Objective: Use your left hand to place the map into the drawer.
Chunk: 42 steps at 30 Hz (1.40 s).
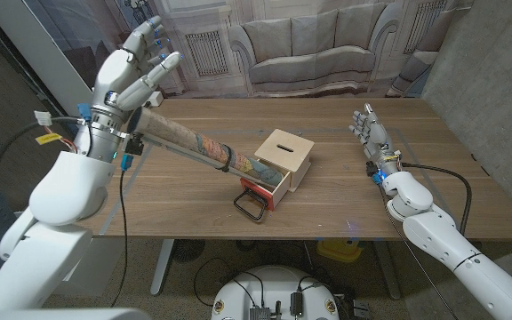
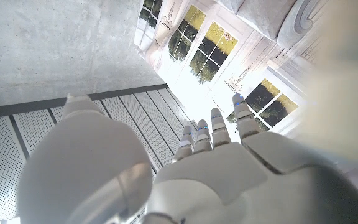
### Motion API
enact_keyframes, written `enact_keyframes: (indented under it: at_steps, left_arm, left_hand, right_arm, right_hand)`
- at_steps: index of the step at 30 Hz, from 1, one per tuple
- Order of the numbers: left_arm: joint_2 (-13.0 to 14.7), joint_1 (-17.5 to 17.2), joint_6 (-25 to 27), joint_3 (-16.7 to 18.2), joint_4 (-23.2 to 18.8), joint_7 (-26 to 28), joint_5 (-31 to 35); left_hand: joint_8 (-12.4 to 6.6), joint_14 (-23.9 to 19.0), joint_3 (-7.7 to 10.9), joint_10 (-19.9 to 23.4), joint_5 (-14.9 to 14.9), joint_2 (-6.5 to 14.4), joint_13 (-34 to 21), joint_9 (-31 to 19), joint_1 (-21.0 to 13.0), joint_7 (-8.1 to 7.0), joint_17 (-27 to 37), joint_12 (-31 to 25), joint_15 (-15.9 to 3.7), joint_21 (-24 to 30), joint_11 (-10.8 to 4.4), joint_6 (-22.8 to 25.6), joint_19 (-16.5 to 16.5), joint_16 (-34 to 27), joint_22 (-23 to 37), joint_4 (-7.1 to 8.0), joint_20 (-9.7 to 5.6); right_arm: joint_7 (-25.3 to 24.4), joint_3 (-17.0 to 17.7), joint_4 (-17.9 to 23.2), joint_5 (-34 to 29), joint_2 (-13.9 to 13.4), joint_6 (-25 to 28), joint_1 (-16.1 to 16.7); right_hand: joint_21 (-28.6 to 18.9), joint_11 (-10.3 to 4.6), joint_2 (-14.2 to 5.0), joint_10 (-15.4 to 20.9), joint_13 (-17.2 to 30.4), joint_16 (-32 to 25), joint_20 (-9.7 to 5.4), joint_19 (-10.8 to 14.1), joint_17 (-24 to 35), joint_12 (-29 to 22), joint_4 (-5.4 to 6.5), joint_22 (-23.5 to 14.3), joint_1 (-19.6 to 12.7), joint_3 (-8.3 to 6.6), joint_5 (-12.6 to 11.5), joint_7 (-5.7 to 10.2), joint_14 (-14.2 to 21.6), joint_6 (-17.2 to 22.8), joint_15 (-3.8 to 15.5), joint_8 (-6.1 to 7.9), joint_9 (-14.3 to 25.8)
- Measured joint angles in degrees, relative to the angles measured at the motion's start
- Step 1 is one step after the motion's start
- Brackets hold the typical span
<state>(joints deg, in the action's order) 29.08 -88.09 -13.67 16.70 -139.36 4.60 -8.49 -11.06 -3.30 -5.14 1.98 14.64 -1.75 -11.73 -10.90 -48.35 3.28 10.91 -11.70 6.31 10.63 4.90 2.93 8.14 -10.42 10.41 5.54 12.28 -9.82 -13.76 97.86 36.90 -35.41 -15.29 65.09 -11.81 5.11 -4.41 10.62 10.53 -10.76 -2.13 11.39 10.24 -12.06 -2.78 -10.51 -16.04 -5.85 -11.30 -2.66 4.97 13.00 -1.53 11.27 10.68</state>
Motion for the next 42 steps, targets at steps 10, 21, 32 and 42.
enact_keyframes:
  at_steps: [10, 21, 32, 42]
  left_arm:
    - [-1.7, -1.9, 0.8, 1.3, -2.6, 0.7, 1.9]
    - [-2.8, -2.5, 1.5, 1.9, -3.8, 0.6, 2.9]
    - [-3.3, -2.4, 2.6, 2.8, -4.7, -0.1, 2.9]
    - [-3.7, -2.7, 2.8, 3.9, -5.0, -0.8, 2.4]
  left_hand:
    - [0.00, 0.0, -0.24, 0.0, 0.2, 0.0, 0.0, 0.0, 0.0, 0.00, -0.3, 0.0, 0.00, 0.0, 0.00, 0.0, 0.0, 0.0, 0.0, -0.24, 0.00]
    - [0.00, 0.0, -0.47, 0.0, 0.2, 0.0, 0.0, 0.0, 0.0, 0.00, -0.3, 0.0, 0.00, 0.0, 0.00, 0.0, -0.3, 0.0, 0.0, -0.01, -0.32]
    - [0.00, 0.0, -0.47, 0.0, 0.2, 0.4, 0.0, 0.0, 0.4, 0.00, -0.3, 0.0, 0.00, 0.0, 0.00, 0.0, -0.3, 0.0, 0.0, -0.01, -0.31]
    - [0.00, 0.0, -0.47, 0.0, 0.2, 0.4, 0.0, 0.0, 0.4, 0.00, -0.2, 0.0, 0.00, 0.5, 0.00, 0.0, -0.3, 0.0, 0.0, -0.01, -0.31]
  right_arm:
    - [0.6, 0.1, -0.7, 0.4, 0.0, -0.6, 0.0]
    - [0.8, 0.2, -1.0, 0.6, 0.1, -0.7, -0.1]
    - [0.9, 0.2, -1.1, 0.6, 0.1, -0.8, -0.3]
    - [0.4, -0.2, -0.7, 0.0, 0.3, -0.8, -0.3]
  right_hand:
    - [0.0, 0.00, 0.01, 0.0, 0.0, 0.0, 0.00, 0.0, 0.0, 0.0, 0.00, 0.0, 0.0, 0.00, 0.0, 0.00, 0.0, 0.0, 0.00, 0.00, 0.0]
    - [0.0, 0.00, 0.01, 0.0, 0.0, 0.0, 0.00, 0.0, 0.0, 0.0, 0.00, 0.0, 0.0, 0.00, 0.0, 0.00, 0.0, 0.0, 0.00, 0.00, 0.0]
    - [0.0, 0.00, 0.01, 0.0, 0.0, 0.0, 0.00, 0.0, 0.0, 0.0, 0.01, 0.0, 0.0, 0.00, 0.0, 0.00, 0.0, 0.0, 0.00, 0.00, 0.0]
    - [0.0, 0.00, 0.01, 0.0, 0.0, 0.0, 0.00, 0.0, 0.0, 0.0, 0.01, 0.0, 0.0, 0.00, 0.0, 0.00, 0.0, 0.0, 0.00, 0.00, 0.0]
